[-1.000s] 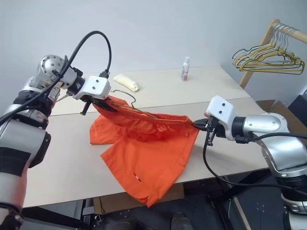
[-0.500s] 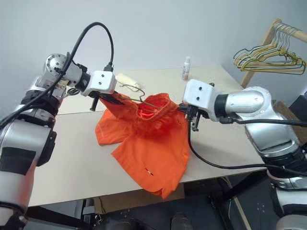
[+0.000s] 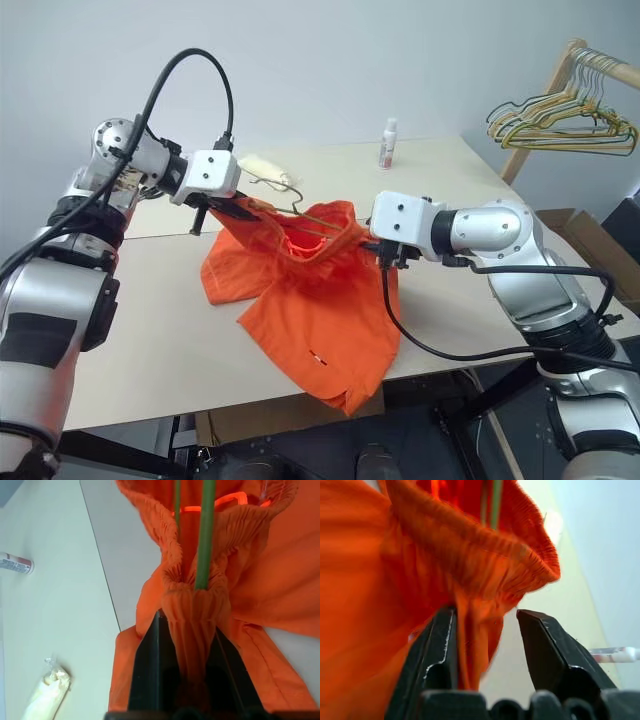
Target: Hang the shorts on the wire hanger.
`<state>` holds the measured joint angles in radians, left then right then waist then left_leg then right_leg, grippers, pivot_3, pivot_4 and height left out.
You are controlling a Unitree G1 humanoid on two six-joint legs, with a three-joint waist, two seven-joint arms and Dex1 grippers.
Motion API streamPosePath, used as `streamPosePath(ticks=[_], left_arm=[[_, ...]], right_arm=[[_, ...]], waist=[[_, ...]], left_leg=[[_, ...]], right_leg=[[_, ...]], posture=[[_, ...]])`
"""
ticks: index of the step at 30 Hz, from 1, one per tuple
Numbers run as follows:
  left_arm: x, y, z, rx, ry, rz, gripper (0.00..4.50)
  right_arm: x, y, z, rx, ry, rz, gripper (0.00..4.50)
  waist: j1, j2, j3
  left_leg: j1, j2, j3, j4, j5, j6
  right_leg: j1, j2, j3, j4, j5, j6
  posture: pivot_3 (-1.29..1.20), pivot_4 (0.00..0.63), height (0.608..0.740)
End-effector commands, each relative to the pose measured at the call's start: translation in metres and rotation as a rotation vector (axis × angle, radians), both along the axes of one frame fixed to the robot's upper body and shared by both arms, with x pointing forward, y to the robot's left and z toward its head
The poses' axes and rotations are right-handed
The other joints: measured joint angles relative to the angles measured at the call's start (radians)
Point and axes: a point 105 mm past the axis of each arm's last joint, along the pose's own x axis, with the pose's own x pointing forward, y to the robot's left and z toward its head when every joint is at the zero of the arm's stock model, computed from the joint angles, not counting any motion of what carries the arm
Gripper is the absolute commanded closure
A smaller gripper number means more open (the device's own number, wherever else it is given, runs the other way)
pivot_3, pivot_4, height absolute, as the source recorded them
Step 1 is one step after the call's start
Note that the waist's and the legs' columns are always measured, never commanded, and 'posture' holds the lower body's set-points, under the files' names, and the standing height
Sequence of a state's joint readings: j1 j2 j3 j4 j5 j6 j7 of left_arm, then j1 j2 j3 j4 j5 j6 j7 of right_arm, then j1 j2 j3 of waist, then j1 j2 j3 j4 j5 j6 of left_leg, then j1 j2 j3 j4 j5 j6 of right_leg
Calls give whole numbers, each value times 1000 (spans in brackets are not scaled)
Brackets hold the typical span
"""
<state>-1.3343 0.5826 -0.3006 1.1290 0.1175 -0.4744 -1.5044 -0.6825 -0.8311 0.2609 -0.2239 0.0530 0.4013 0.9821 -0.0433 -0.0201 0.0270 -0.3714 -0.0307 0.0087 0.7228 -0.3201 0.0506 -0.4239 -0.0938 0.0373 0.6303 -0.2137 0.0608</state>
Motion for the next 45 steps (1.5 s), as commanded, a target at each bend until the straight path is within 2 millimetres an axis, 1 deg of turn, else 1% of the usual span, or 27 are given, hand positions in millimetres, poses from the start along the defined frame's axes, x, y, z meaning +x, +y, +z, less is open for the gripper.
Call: streamPosePath(ticks=[1, 3, 7, 12, 15, 18, 21, 23, 25, 26, 27, 28, 30, 32, 35, 37, 38, 40, 43, 45], left_arm=[[2, -3, 13, -6, -65, -4, 4500], [2, -3, 12, 3, -68, -5, 4500], [-1, -6, 12, -8, -51, -36, 4500], [-4, -15, 15, -60, -33, -69, 4500], [-6, -16, 13, -47, -31, -85, 4500], [-5, -17, 12, -57, -33, -80, 4500], [-4, -12, 8, -22, -53, -73, 4500], [-3, -12, 8, -31, -62, -65, 4500], [-2, -14, 10, -78, -58, -57, 4500], [-2, -14, 11, -96, -46, -59, 4500], [-4, -15, 12, -120, -21, -67, 3962], [-2, -12, 11, -122, -31, -49, 3962], [3, -7, 11, -146, -41, 1, 3482], [5, -3, 13, -165, -51, 25, 2872], [9, 8, 27, -240, -82, 84, 1836], [10, 12, 32, -274, -93, 107, 1189], [11, 14, 39, -316, -98, 123, 775], [12, 17, 47, -381, -103, 141, 115], [14, 20, 54, -459, -111, 171, 50], [15, 20, 57, -544, -113, 184, 50]], right_arm=[[-2, 0, 10, 54, -15, 26, 2501], [-2, 1, 10, 93, 20, 31, 2501], [6, -2, 6, 108, 31, 2, 2501], [10, 5, 7, 172, 66, 8, 2501], [14, 9, 7, 203, 90, -5, 2501], [11, 12, 5, 200, 111, 18, 2501], [10, 12, 3, 204, 131, 11, 3051], [8, 11, 2, 201, 143, 8, 3706], [8, 10, 0, 192, 142, 5, 4433], [8, 9, -1, 195, 145, 1, 4474], [8, 8, -1, 193, 144, -2, 4500], [8, 6, -1, 201, 149, -15, 4500], [7, 0, -1, 222, 161, -39, 4500], [6, -5, -1, 236, 169, -61, 4500], [1, -21, 0, 270, 187, -130, 4500], [-2, -27, 0, 285, 194, -155, 4500], [-4, -34, 0, 299, 197, -189, 4500], [-9, -47, -1, 313, 204, -240, 4500], [-15, -62, -4, 336, 213, -322, 4500], [-19, -77, -7, 351, 223, -411, 4500]], waist=[[0, 0, 0], [-1, 0, 0], [-1, 0, 0], [-2, 0, 0], [-2, 0, 0], [-2, 0, 0], [-2, 0, 0], [-2, 0, 0], [-2, 0, 0], [-3, 0, 0], [-3, 0, 0], [-3, 0, 0], [-3, 0, 0], [-3, 0, 0], [-2, 0, 0], [-3, 0, 0], [-3, 0, 0], [-2, 0, 0], [-3, 0, 0], [-3, 0, 0]], left_leg=[[0, 0, 0, 0, 0, 0], [0, 0, 0, 0, 0, 0], [0, 0, 0, 0, 0, 0], [0, 0, 0, 0, 0, 0], [0, 0, 0, 0, 0, 0], [0, 0, 0, 0, 0, -1], [0, 0, 0, 0, 0, -1], [0, 0, 0, 0, 0, -1], [0, 0, 0, 0, 0, -1], [0, 0, 0, 0, 0, -1], [0, 0, 0, 0, 0, -1], [0, 0, 0, 0, 0, -1], [0, 0, 0, 0, 0, -1], [0, 0, -1, 0, 0, -1], [0, -1, -1, 0, 0, -1], [0, -1, -1, 0, 0, -1], [0, -1, -1, 0, 0, -1], [0, -1, -1, 0, 0, 0], [0, -1, -2, 0, 0, 0], [0, -1, -1, 1, 0, 0]], right_leg=[[0, 0, 0, 0, 0, 0], [0, 0, 0, 0, 0, 0], [0, 0, 0, 0, 0, 0], [0, 0, 0, 0, 0, 0], [0, 0, 0, 0, 0, 0], [0, 0, 0, 0, 0, 0], [0, 0, 0, 0, 0, 0], [0, 0, 0, 0, 0, 0], [0, 0, 0, 0, 0, 0], [0, 0, 0, 0, 0, 0], [0, 0, 0, 0, 0, 0], [0, 0, 0, 0, 0, 0], [0, 0, 0, 0, 0, 0], [0, 0, 0, 0, 0, 0], [0, -1, 0, 0, 0, 0], [0, -1, 0, 0, 0, 0], [0, -1, 0, 0, 0, 0], [0, -1, 0, 0, 0, 0], [0, -1, -1, 0, 0, 0], [1, -1, -1, 0, 0, 0]], posture=[[-40, 0, 740], [-41, 0, 740], [-41, 0, 740], [-41, 0, 740], [-40, 0, 740], [-41, 0, 740], [-44, 0, 740], [-44, 0, 740], [-49, 0, 740], [-50, 0, 740], [-53, 0, 740], [-52, 0, 740], [-52, 0, 740], [-54, 0, 740], [-67, 0, 740], [-76, 0, 740], [-81, 0, 740], [-92, 0, 740], [-118, 0, 740], [-135, 0, 740]])
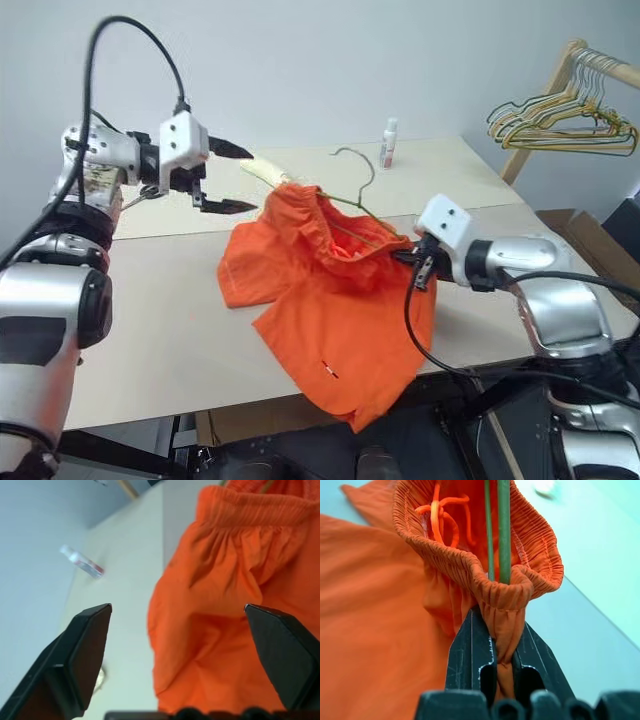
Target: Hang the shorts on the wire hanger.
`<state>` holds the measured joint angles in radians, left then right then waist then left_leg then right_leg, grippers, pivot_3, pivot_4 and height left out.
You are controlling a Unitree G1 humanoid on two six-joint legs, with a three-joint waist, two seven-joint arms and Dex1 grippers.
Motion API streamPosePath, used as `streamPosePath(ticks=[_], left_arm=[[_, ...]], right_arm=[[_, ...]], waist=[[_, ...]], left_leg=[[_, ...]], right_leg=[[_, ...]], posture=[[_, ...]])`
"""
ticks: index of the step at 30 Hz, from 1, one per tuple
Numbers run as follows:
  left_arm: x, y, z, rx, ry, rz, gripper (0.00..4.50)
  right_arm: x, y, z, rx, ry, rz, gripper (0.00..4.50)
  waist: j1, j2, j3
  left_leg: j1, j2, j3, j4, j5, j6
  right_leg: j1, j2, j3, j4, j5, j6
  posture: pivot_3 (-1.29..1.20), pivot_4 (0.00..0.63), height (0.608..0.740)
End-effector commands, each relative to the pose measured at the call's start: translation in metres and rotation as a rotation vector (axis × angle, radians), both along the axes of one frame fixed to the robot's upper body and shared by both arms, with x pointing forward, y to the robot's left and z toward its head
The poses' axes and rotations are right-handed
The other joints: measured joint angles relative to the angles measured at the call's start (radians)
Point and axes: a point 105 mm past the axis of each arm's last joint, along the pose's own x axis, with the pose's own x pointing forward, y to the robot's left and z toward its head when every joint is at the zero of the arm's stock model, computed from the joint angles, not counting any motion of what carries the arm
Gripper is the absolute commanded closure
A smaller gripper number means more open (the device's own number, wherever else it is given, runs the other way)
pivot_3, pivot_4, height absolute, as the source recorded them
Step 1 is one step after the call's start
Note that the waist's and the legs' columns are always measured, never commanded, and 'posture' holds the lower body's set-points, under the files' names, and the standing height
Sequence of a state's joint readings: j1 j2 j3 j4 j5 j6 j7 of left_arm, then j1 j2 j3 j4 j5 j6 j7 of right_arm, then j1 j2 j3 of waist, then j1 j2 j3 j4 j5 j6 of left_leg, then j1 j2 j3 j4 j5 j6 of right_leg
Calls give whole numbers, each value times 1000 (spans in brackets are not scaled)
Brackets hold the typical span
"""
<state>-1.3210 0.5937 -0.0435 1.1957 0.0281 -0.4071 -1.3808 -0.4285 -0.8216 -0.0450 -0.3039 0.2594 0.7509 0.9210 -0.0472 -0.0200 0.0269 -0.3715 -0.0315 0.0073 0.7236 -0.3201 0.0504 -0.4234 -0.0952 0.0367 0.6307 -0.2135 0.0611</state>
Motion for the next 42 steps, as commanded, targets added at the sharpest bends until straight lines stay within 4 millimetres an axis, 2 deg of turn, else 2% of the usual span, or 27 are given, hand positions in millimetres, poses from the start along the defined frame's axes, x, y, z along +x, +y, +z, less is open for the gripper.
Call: streamPosePath(ticks=[1, 7, 10, 12, 16, 21, 26, 29, 36, 42], left_arm=[[2, -2, 23, -178, -57, 22, 50], [-4, -17, 4, -358, 32, -32, 50], [-20, -29, -14, -402, 95, -79, 50], [-32, -34, -23, -406, 116, -96, 50], [-54, -46, -11, -533, 143, -116, 50], [-76, -68, 6, -655, 135, -137, 50], [-93, -85, 6, -700, 160, -175, 50], [-93, -89, 7, -757, 174, -163, 50], [-95, -100, 1, -777, 185, -144, 50], [-99, -99, 0, -789, 191, -154, 50]], right_arm=[[-7, -25, 17, 18, -37, -151, 4500], [-13, -75, 28, 77, -35, -520, 4500], [-17, -106, 32, 114, -15, -765, 4500], [-22, -120, 36, 140, -14, -882, 4500], [-32, -150, 51, 192, -55, -1148, 4500], [-35, -188, 66, 333, -105, -1459, 4500], [-33, -206, 76, 422, -149, -1639, 4500], [-29, -216, 78, 458, -174, -1720, 4500], [-17, -233, 76, 485, -179, -1802, 4500], [-18, -250, 82, 551, -180, -1829, 4500]], waist=[[0, 0, 0], [-11, 2, -1], [-25, 2, -1], [-34, 2, -1], [-55, 3, -2], [-70, 12, -8], [-83, 23, -15], [-91, 28, -18], [-115, 30, -20], [-128, 32, -19]], left_leg=[[0, 0, 0, 0, 0, 0], [0, 2, 0, 1, 0, 0], [0, 3, 0, 1, 0, 0], [0, 3, 1, 1, 0, 0], [0, 4, 0, 1, -1, 0], [1, 4, 0, -1, -1, 0], [4, -2, 0, -8, 1, -3], [5, -3, 0, -9, 2, -4], [9, -4, 0, -11, 3, -2], [15, -4, 1, -13, 2, -1]], right_leg=[[0, 0, 0, 0, 0, 0], [0, -1, 1, 1, 0, 0], [0, -1, 2, 1, 0, 0], [-1, -2, 3, 1, 0, 0], [-1, -3, 4, 1, 0, 0], [0, -5, 5, -2, 1, 1], [0, -8, 6, -3, 1, 1], [2, -9, 6, -3, 0, 1], [5, -9, 6, -4, 0, 1], [12, -9, 7, -6, 0, 1]], posture=[[-142, 0, 740], [-178, 0, 740], [-192, 0, 740], [-196, 0, 740], [-202, 0, 740], [-206, 0, 740], [-199, 0, 740], [-195, 0, 740], [-188, 0, 740], [-189, 0, 740]])
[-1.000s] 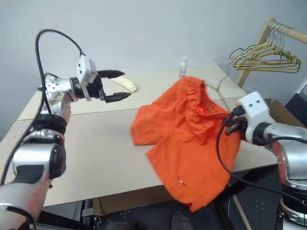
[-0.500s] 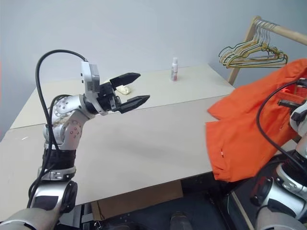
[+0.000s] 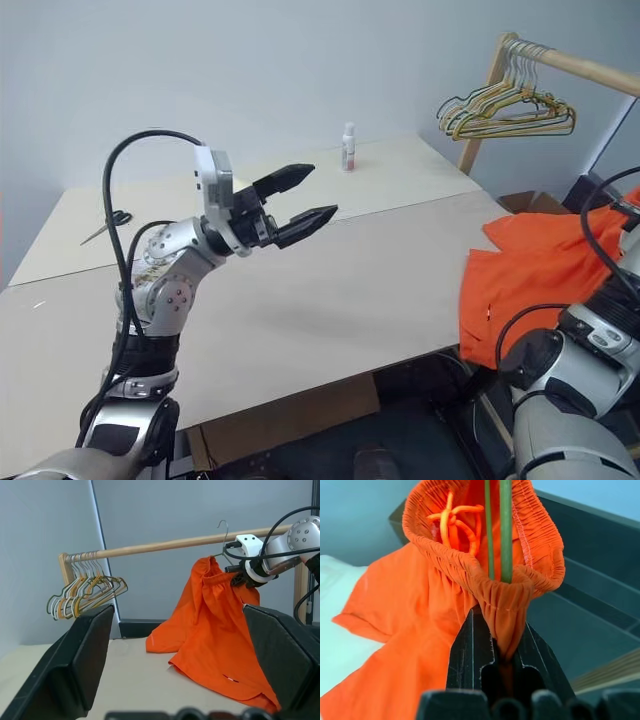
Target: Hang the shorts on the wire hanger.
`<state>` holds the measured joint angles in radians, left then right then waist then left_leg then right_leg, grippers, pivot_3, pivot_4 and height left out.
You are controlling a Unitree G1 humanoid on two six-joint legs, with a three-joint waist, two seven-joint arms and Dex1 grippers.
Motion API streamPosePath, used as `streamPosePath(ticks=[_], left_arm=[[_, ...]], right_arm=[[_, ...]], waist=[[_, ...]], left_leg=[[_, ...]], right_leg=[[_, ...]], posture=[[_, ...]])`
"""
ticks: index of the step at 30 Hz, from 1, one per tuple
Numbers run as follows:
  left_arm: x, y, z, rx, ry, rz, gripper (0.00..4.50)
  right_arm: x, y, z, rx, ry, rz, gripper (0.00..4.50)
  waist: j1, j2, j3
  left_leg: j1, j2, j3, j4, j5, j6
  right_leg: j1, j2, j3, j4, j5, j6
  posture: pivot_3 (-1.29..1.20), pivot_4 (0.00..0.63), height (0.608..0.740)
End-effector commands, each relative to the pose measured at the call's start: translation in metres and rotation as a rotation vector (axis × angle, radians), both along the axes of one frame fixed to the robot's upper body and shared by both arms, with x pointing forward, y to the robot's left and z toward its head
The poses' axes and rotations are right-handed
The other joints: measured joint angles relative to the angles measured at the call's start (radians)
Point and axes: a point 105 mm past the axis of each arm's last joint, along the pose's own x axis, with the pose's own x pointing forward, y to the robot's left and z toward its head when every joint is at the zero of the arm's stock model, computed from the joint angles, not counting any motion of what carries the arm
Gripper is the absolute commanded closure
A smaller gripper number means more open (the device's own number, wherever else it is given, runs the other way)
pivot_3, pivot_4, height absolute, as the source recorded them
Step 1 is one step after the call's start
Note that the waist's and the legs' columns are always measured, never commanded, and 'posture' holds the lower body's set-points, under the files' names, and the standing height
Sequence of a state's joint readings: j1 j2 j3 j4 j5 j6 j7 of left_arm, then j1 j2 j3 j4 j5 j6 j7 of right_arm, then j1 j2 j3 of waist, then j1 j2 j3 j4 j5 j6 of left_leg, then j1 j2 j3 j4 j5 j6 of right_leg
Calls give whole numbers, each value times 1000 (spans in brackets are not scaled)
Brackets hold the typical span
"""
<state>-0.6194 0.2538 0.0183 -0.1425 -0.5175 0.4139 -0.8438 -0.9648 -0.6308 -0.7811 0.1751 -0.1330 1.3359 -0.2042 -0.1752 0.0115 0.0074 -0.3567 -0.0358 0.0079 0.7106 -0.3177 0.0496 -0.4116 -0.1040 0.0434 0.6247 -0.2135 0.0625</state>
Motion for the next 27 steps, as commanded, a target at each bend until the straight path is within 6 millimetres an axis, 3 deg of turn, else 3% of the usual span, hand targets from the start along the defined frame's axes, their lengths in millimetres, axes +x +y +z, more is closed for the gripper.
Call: streamPosePath(ticks=[1, 10, 14, 18, 27], left_arm=[[-10, 1, 15, -35, -61, -26, 50], [-12, -2, 13, -29, -69, -41, 50], [-14, -2, 16, -41, -78, -44, 50], [-16, -1, 16, -52, -80, -55, 50], [-27, -1, 19, -92, -81, -120, 50]], right_arm=[[-5, -16, 35, -55, -118, -37, 4500], [10, -35, 40, 42, -186, -2, 4500], [16, -36, 30, 166, -223, 4, 4500], [16, -40, 17, 199, -201, -26, 4500], [16, -41, 0, 238, -169, -55, 4500]], waist=[[0, 0, 0], [-6, 0, 1], [-6, 0, 1], [-5, 0, 3], [-1, 0, 4]], left_leg=[[3, 0, 0, -1, 0, 1], [6, 1, 1, -1, -2, 3], [5, 1, 1, -3, -2, 3], [10, 2, 2, -7, -2, 4], [11, 1, 3, -7, -3, 5]], right_leg=[[3, 0, 0, -1, 0, 1], [10, 3, 0, -7, -1, 3], [11, 3, 1, -10, 0, 3], [21, 3, 1, -15, 0, 4], [22, 3, 1, -16, 0, 4]], posture=[[-190, 0, 740], [-190, 0, 740], [-181, 0, 740], [-175, 0, 740], [-159, 0, 740]])
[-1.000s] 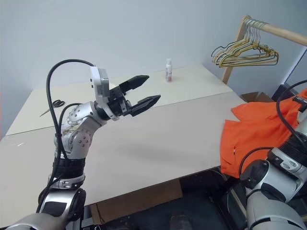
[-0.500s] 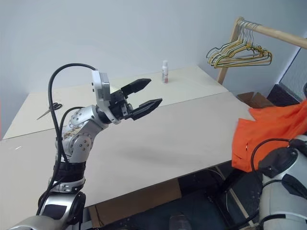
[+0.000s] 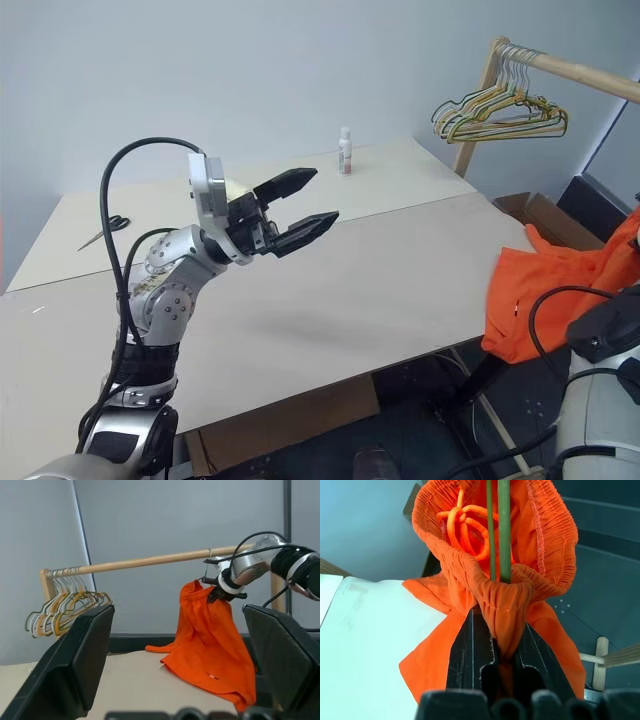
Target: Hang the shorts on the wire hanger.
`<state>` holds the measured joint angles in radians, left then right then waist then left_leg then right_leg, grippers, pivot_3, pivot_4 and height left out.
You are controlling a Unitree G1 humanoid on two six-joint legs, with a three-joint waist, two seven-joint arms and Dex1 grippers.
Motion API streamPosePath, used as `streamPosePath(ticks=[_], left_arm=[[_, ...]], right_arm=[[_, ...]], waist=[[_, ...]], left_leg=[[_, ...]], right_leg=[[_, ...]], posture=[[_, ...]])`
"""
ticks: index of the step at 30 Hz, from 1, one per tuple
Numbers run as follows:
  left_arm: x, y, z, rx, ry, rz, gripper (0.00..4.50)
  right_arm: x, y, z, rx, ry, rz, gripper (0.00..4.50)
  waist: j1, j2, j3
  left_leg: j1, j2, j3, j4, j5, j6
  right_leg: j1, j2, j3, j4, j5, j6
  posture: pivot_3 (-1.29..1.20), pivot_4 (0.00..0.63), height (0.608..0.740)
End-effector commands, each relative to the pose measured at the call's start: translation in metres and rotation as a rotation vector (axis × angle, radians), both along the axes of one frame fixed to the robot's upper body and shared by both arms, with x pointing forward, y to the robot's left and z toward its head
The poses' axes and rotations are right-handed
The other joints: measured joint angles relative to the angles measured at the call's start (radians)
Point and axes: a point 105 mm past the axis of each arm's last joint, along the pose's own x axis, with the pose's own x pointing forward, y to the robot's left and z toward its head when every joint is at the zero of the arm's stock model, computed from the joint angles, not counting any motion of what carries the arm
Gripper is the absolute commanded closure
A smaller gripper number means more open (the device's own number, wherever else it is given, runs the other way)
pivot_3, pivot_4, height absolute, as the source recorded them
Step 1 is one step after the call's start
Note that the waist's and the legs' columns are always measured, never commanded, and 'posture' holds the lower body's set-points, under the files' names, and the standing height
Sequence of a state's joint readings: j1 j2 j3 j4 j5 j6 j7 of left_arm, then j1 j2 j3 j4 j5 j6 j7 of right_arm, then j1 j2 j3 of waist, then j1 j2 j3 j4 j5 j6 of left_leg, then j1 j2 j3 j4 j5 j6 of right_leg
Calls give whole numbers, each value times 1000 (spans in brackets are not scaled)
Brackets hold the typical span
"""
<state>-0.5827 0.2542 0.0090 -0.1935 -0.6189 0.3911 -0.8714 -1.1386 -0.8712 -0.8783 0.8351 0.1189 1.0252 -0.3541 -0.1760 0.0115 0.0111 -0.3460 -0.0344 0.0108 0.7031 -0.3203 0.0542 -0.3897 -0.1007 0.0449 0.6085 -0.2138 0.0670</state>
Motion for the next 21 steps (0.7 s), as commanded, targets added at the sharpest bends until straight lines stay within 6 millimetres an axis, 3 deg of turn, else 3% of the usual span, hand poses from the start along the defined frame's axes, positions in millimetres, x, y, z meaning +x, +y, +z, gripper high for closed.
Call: streamPosePath(ticks=[1, 10, 17, 21], left_arm=[[-8, 2, 13, -25, -58, -17, 50], [-8, 4, 9, -19, -48, -8, 50], [-9, 5, 10, -24, -46, -3, 0], [-5, 4, 6, 6, -45, 20, 0]], right_arm=[[-1, -4, 11, -20, -50, -20, 4500], [2, -1, 8, -125, 41, 13, 4500], [-1, 0, 15, -259, 115, -25, 2245], [-9, 0, 24, -420, 213, -111, 813]], waist=[[0, 0, 0], [3, -1, 1], [10, -1, 1], [21, -1, 1]], left_leg=[[0, 0, 0, 0, 0, 0], [1, 0, 1, 0, 0, 0], [1, 0, 1, 0, 0, 0], [1, 0, 1, 0, 0, 0]], right_leg=[[0, 0, 0, 0, 0, 0], [1, 1, 1, -1, 0, 0], [1, 1, 2, -1, 0, 1], [0, 1, 2, -1, 1, 1]], posture=[[-158, 0, 740], [-144, 0, 740], [-134, 0, 740], [-136, 0, 740]])
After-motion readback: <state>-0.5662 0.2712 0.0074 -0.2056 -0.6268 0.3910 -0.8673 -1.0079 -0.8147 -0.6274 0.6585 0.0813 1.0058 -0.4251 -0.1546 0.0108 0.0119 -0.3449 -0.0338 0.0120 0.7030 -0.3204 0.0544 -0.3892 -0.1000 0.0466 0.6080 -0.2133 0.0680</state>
